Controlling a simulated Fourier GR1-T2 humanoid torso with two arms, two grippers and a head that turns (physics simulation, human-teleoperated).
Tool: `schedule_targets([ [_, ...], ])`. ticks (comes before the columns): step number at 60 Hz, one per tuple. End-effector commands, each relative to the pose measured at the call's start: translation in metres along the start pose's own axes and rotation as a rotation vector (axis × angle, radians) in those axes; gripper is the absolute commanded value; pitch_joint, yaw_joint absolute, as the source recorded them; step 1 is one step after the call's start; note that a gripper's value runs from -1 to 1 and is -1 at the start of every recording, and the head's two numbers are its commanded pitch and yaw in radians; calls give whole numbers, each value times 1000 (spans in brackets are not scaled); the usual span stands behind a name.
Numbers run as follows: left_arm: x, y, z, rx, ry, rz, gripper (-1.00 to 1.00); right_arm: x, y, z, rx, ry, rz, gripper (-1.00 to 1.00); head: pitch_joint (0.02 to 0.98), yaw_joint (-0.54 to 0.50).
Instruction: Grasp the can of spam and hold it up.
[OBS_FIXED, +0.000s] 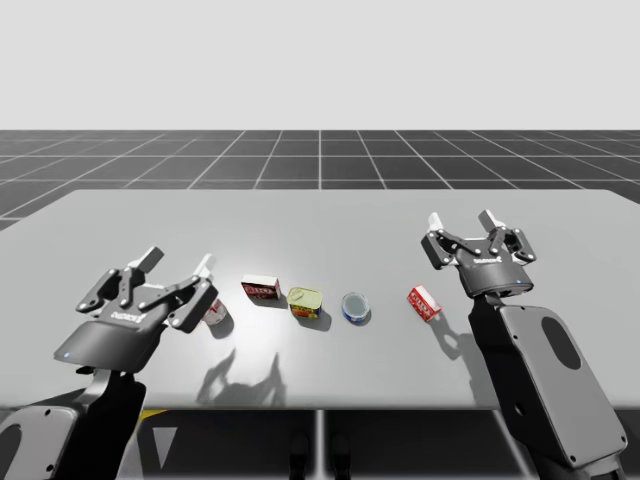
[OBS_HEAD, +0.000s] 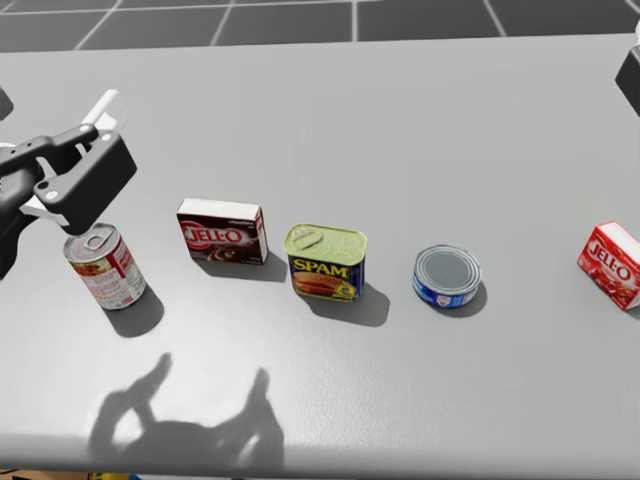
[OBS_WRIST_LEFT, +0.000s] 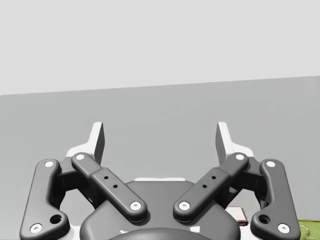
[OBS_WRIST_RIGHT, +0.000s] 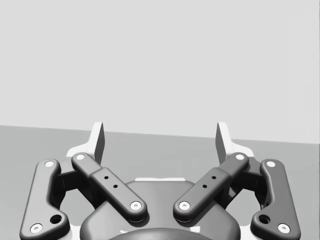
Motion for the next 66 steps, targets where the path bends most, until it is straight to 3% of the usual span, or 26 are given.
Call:
schedule_targets([
  [1,4,-26,26,-58,29,18,-1000,0,-1,0,-2,-2,0,-1000,817,74],
  [17,-13,-48,58,-232,143,38,-1000,0,-2,-1,-2,-6,-1,-1000,818,71],
  [24,-34,-63,63,-270,195,63,-1000,0,-2,-1,0,-7,-1,-1000,820,70],
  [27,-43,-67,64,-285,211,52,-1000,0,-2,-1,-1,-7,-2,-1000,820,70],
  [30,-52,-72,63,-301,237,74,-1000,0,-2,-1,-1,-8,0,-1000,821,68],
  [32,-58,-75,62,-309,251,64,-1000,0,-2,-1,-2,-8,2,-1000,823,68],
  [42,-87,-88,51,-324,322,82,-1000,0,-2,-1,-6,-13,18,-1000,823,65],
  [49,-102,-96,40,-311,352,71,-1000,0,-2,-1,-8,-15,20,-1000,825,65],
  [66,-116,-113,10,-255,374,56,-1000,0,-2,0,-9,-25,41,-1000,822,55],
])
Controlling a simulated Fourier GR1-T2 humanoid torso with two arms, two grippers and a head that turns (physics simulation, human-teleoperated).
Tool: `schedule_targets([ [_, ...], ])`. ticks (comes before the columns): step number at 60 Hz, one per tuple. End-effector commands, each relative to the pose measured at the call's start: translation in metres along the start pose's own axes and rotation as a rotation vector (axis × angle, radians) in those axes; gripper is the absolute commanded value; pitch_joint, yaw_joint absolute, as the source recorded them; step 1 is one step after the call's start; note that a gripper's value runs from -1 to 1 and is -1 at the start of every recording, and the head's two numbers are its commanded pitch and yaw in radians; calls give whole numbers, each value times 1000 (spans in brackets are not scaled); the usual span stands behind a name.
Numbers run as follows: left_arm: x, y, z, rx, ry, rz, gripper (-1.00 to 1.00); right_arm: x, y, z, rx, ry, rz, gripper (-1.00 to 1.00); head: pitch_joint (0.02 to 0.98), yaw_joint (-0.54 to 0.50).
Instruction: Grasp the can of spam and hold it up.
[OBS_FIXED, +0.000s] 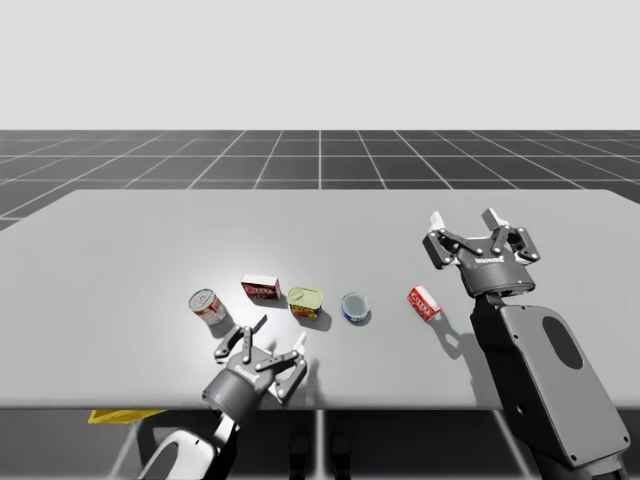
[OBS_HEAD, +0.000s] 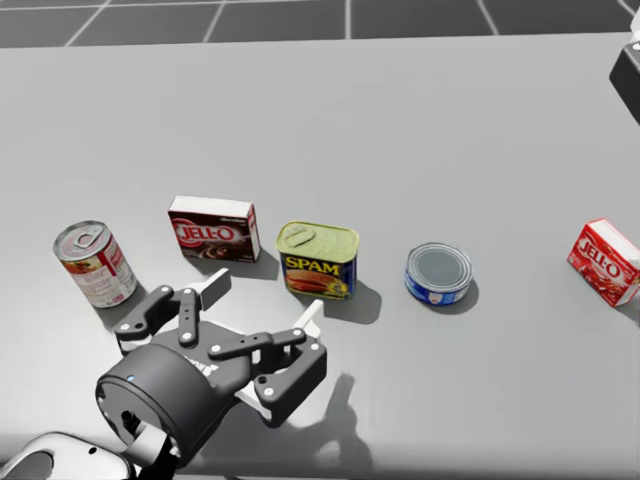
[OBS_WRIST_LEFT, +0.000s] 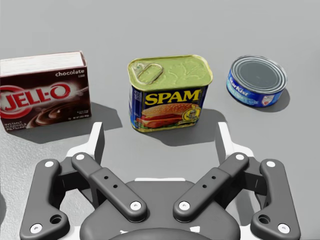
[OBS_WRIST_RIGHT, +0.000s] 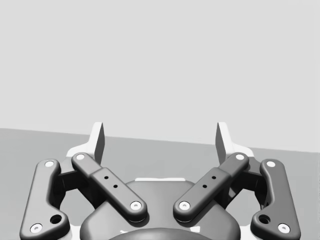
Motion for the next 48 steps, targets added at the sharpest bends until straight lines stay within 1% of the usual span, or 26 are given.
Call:
schedule_targets([
  [1,-3,-4,-24,36,17,8,-1000,0,0,0,-1,-7,12,-1000,822,54],
  [5,-3,-6,-33,54,24,9,-1000,0,0,0,-2,-7,14,-1000,823,53],
  [7,-2,-7,-38,56,33,15,-1000,0,0,0,-2,-9,14,-1000,822,52],
  [13,-2,-10,-48,64,46,9,-1000,0,-1,0,-5,-10,14,-1000,825,51],
  [21,-2,-12,-60,77,68,26,-1000,1,-1,1,-10,-13,10,-1000,825,49],
  [23,-1,-12,-63,89,69,22,-1000,1,-2,1,-12,-15,9,-1000,825,49],
  [25,-1,-12,-65,93,70,29,-1000,1,-2,1,-12,-16,9,-1000,825,49],
  [27,-2,-13,-69,100,75,26,-1000,2,-2,1,-14,-17,8,-1000,825,47],
  [30,-2,-14,-71,104,77,31,-1000,2,-3,1,-15,-17,5,-1000,825,46],
  [32,-2,-14,-74,111,78,26,-1000,2,-3,1,-16,-19,4,-1000,825,45],
  [36,-2,-15,-79,121,87,40,-1000,2,-3,1,-17,-19,3,-1000,827,44],
  [48,-1,-20,-93,151,90,51,-1000,3,-4,1,-20,-21,1,-1000,828,43],
])
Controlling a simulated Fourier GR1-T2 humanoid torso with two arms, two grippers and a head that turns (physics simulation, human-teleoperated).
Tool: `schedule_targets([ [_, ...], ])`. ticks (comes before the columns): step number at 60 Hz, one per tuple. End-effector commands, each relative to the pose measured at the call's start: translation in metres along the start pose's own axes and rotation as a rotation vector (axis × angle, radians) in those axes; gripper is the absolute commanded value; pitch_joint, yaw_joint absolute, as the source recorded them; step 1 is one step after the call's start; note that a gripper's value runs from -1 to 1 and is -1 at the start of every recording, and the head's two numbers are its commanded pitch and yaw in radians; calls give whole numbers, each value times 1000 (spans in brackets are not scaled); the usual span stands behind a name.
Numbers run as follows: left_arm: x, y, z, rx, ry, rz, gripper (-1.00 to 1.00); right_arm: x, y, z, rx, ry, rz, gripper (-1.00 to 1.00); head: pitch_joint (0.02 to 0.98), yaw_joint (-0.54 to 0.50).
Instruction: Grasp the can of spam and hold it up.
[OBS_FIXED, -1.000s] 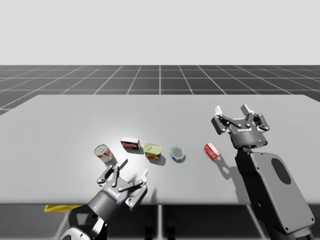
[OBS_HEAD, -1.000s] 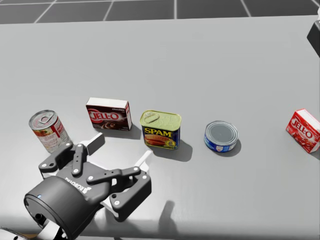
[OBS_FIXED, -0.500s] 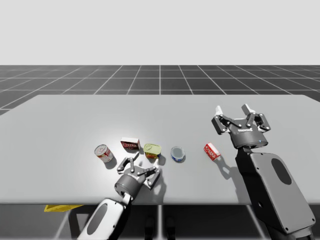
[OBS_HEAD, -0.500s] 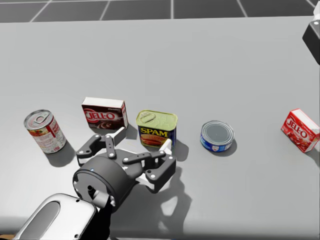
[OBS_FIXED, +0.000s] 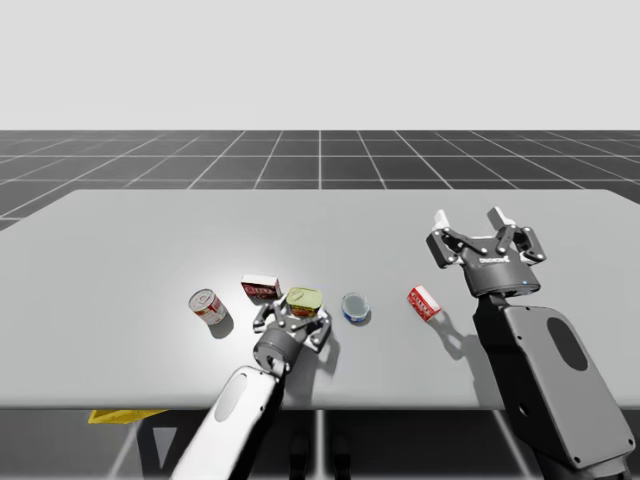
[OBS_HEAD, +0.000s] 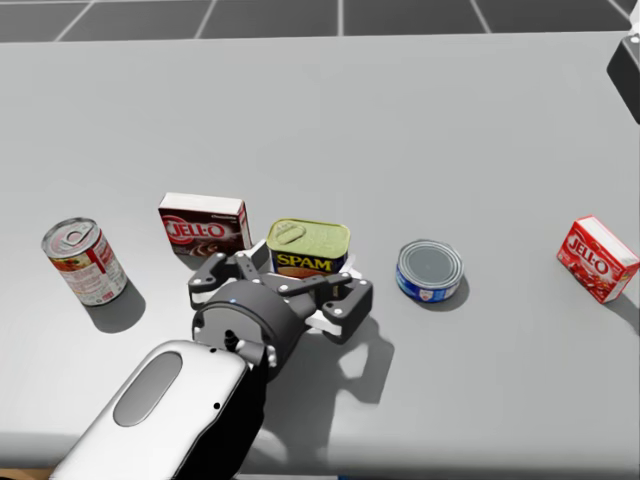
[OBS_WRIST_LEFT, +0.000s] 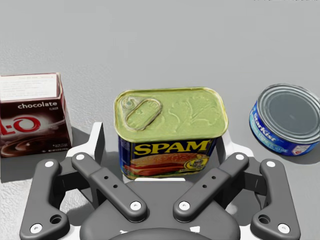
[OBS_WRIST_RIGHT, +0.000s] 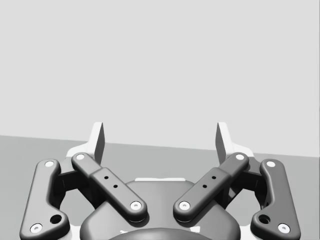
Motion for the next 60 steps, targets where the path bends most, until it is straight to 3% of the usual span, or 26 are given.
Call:
schedule_targets([
  [1,1,-3,-13,34,10,14,-1000,1,-1,0,-3,-2,-2,-1000,828,43],
  [12,2,-8,-15,35,-4,33,-1000,1,-1,0,-2,-2,-4,-1000,826,45],
  [13,1,-8,-14,37,-6,31,-930,1,-1,0,-2,-2,-4,-1000,826,45],
  [16,0,-9,-14,41,-7,32,-7,1,-1,0,-2,-2,-3,-1000,826,44],
  [17,-1,-9,-13,38,1,34,945,1,-1,0,-2,-2,-2,-1000,825,45],
  [27,-4,-12,-10,21,7,11,1000,1,-1,0,-2,-1,-3,-1000,784,45],
  [43,-8,-15,-8,6,16,-4,1000,1,-3,0,-5,0,-9,-1000,565,62],
  [60,-9,-15,-7,-2,13,-14,1000,0,-3,0,-9,1,-11,-1000,449,71],
])
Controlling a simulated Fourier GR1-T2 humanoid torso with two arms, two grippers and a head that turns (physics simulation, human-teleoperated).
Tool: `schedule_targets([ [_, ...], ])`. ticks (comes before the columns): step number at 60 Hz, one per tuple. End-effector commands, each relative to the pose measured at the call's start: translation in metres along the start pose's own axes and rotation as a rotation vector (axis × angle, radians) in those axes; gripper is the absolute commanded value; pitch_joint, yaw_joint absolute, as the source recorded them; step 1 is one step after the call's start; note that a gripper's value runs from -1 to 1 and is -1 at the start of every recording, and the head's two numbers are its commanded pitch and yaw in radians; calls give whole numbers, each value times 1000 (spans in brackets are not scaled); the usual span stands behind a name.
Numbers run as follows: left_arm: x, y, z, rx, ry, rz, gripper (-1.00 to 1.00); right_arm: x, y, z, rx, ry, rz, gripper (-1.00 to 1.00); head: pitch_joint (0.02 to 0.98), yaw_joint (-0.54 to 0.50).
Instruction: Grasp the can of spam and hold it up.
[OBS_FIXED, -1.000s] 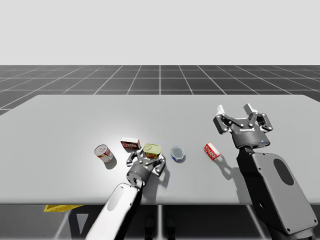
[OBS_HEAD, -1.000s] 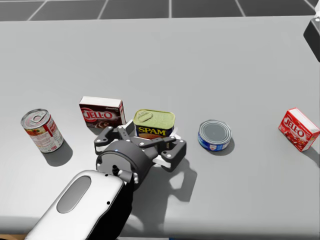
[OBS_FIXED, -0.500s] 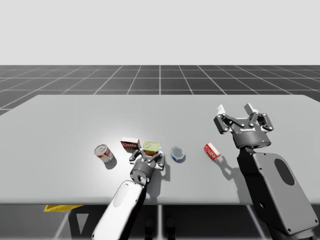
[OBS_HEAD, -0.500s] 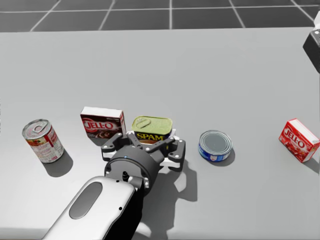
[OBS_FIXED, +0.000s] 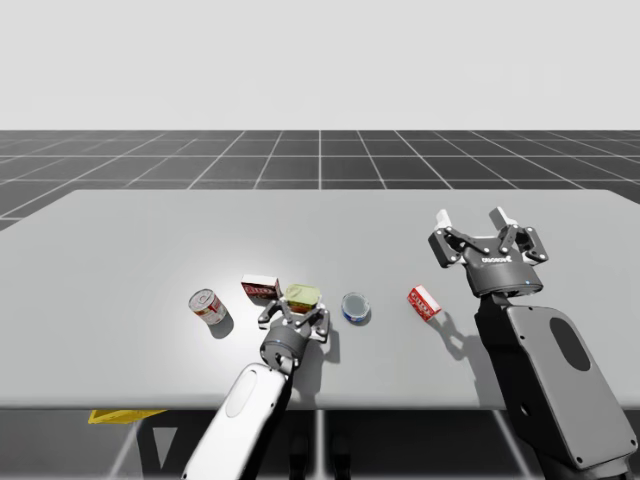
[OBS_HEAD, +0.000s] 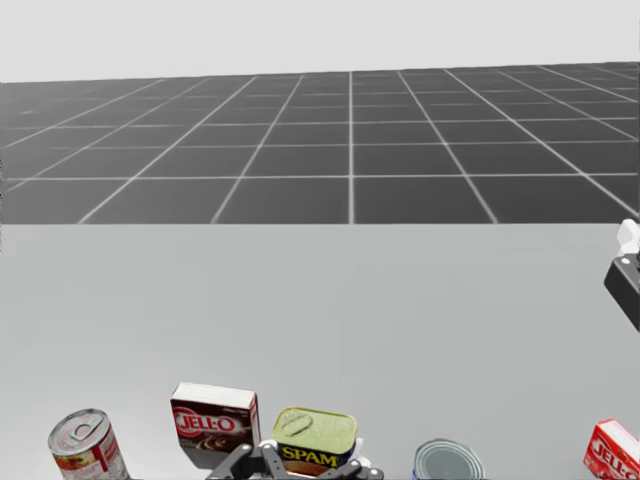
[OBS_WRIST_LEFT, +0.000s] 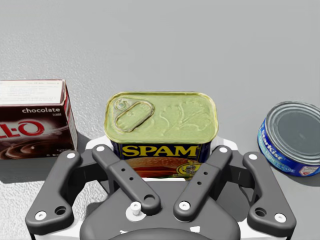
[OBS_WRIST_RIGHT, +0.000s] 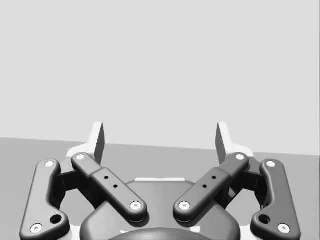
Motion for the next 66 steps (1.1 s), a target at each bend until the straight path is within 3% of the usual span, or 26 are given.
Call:
schedule_targets([
  [1,-12,-3,0,-98,35,-21,1000,-1,-1,0,-3,2,-2,-1000,446,71],
  [15,6,-9,14,-121,-18,-43,1000,-1,-1,0,-3,4,-4,-1000,447,74],
  [31,53,-18,30,-121,-158,-126,997,-1,-3,-1,-7,0,-4,-1000,444,70],
  [49,100,-16,35,-108,-268,-154,1000,-1,-5,-3,-9,-6,11,-1000,445,62],
  [66,161,-13,47,-84,-409,-174,1000,-2,-5,-2,-4,1,8,-1000,440,58],
])
